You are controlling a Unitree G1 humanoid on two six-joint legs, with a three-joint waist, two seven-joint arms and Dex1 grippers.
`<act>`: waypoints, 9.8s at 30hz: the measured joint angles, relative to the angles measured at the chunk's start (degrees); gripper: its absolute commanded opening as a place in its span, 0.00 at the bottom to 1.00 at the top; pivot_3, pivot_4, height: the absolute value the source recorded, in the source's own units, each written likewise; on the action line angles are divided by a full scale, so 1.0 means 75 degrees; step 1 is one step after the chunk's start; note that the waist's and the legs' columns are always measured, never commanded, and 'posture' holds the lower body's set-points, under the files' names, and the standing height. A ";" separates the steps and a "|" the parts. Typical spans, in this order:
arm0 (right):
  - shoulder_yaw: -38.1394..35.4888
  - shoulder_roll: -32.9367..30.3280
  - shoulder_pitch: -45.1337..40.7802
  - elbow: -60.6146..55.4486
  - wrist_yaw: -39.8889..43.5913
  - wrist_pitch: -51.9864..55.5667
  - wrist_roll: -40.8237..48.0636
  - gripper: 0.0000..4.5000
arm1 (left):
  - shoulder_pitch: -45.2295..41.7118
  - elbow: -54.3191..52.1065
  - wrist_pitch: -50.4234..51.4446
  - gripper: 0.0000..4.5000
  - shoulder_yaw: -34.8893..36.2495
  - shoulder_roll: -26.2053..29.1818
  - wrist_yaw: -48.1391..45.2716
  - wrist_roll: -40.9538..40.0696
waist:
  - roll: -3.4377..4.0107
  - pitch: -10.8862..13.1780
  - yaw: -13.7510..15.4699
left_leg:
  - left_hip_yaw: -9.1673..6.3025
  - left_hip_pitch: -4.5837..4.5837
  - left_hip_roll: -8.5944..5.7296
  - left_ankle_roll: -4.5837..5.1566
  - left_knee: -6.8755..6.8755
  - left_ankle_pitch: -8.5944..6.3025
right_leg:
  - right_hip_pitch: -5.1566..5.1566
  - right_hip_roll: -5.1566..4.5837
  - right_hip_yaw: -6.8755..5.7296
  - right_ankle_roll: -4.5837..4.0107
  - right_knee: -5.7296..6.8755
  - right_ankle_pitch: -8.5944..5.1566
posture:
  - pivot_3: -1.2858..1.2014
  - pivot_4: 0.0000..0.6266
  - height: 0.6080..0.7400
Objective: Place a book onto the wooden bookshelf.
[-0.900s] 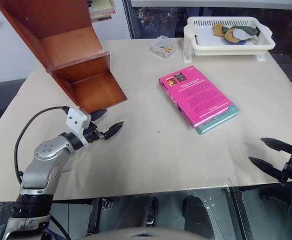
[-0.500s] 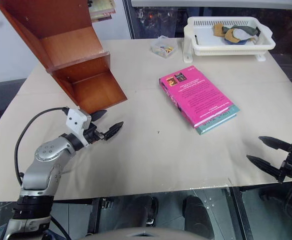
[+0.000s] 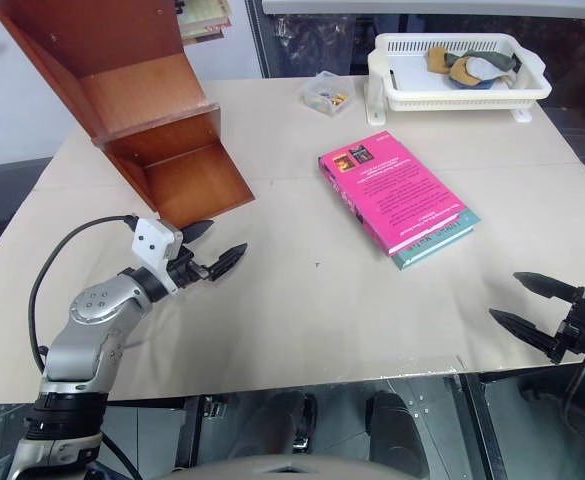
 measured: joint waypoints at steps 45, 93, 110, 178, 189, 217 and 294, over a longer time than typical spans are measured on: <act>-0.0393 0.0237 0.0293 -0.1794 -0.0855 0.0303 0.0768 1.00 | -0.5782 0.6244 0.4822 0.99 0.2251 -0.4933 0.3275 -0.4372 | -0.0027 0.0001 0.0002 | -0.0012 -0.0025 -0.0013 -0.0027 0.0076 0.0019 | 0.0005 0.0051 -0.0014 0.0010 0.0034 0.0002 | 0.52 0.24 1.00; -0.0204 0.0144 -0.0222 -0.1671 -0.0769 0.0338 0.0624 1.00 | -0.5449 0.2289 -0.0638 0.08 -0.3186 -0.2187 0.1046 0.1895 | -0.0032 0.0007 -0.0009 | 0.0008 -0.0020 -0.0010 -0.0029 0.0061 0.0018 | 0.0001 0.0054 0.0014 0.0017 0.0025 0.0007 | 0.52 0.24 1.00; 0.0794 0.0100 -0.1568 -0.0746 -0.0540 0.0328 0.0394 1.00 | -0.7471 0.2127 -0.0664 0.08 -0.3886 -0.0047 0.0069 0.5259 | -0.0038 0.0016 0.0005 | -0.0002 -0.0039 -0.0011 -0.0017 0.0061 0.0014 | -0.0002 0.0054 -0.0008 0.0019 0.0006 0.0006 | 0.52 0.24 1.00; 0.1553 0.0501 -0.4831 0.1793 0.0784 0.0756 0.0793 1.00 | -0.9001 0.0362 0.2760 0.08 -0.3965 0.3295 -0.4876 0.6287 | -0.0038 0.0031 -0.0208 | 0.0007 -0.0038 0.0005 -0.0014 0.0080 0.0013 | -0.0011 0.0079 0.0006 0.0019 0.0033 0.0005 | 0.52 0.24 1.00; 0.1575 0.0691 -0.5753 0.2812 0.1596 0.1230 0.0955 1.00 | -0.8891 -0.0091 0.3019 0.08 -0.3965 0.3906 -0.5440 0.6860 | -0.0039 0.0033 -0.0234 | 0.0010 -0.0037 0.0008 -0.0008 0.0084 0.0010 | -0.0012 0.0084 0.0008 0.0018 0.0039 0.0005 | 0.52 0.24 1.00; 0.2165 0.1241 -0.7466 0.5174 0.1946 0.0480 0.0140 1.00 | -0.7960 -0.1444 0.5699 0.08 -0.3989 0.4187 -0.5929 0.7888 | -0.0036 0.0077 -0.0376 | 0.0012 -0.0036 0.0012 -0.0015 0.0101 0.0014 | -0.0021 0.0092 0.0018 0.0017 0.0076 0.0005 | 0.52 0.24 1.00; 0.3163 0.0515 -0.7606 0.5481 0.2006 0.0177 0.0794 1.00 | -0.6505 -0.1950 0.5219 0.77 -0.2877 0.4992 -0.5761 0.7145 | -0.0049 0.0099 -0.0415 | 0.0080 -0.0046 0.0024 0.0015 0.0105 -0.0005 | -0.0089 0.0101 0.0087 0.0017 0.0142 0.0005 | 0.52 0.24 1.00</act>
